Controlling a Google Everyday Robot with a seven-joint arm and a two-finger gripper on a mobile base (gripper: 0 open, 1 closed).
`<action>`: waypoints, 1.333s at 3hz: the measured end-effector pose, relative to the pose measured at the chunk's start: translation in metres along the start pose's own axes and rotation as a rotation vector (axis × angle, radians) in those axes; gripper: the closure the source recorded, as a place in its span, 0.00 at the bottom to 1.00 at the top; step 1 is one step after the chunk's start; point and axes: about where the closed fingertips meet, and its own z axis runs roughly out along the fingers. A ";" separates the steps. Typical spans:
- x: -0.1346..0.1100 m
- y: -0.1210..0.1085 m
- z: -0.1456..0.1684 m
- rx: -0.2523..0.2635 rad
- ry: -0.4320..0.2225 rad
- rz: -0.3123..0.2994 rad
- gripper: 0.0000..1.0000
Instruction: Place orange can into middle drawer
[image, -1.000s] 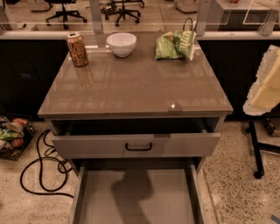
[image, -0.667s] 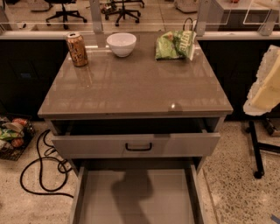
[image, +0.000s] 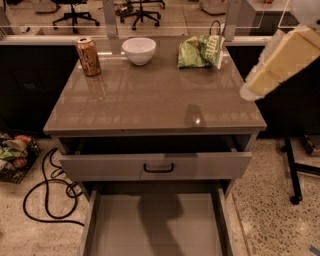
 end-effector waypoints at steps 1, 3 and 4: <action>-0.025 -0.015 0.056 0.003 -0.243 0.113 0.00; -0.092 -0.031 0.125 0.030 -0.591 0.290 0.00; -0.115 -0.040 0.145 0.054 -0.704 0.408 0.00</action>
Offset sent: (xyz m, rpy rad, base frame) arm 0.1560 0.1013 -0.0092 0.7931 -0.3376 0.0626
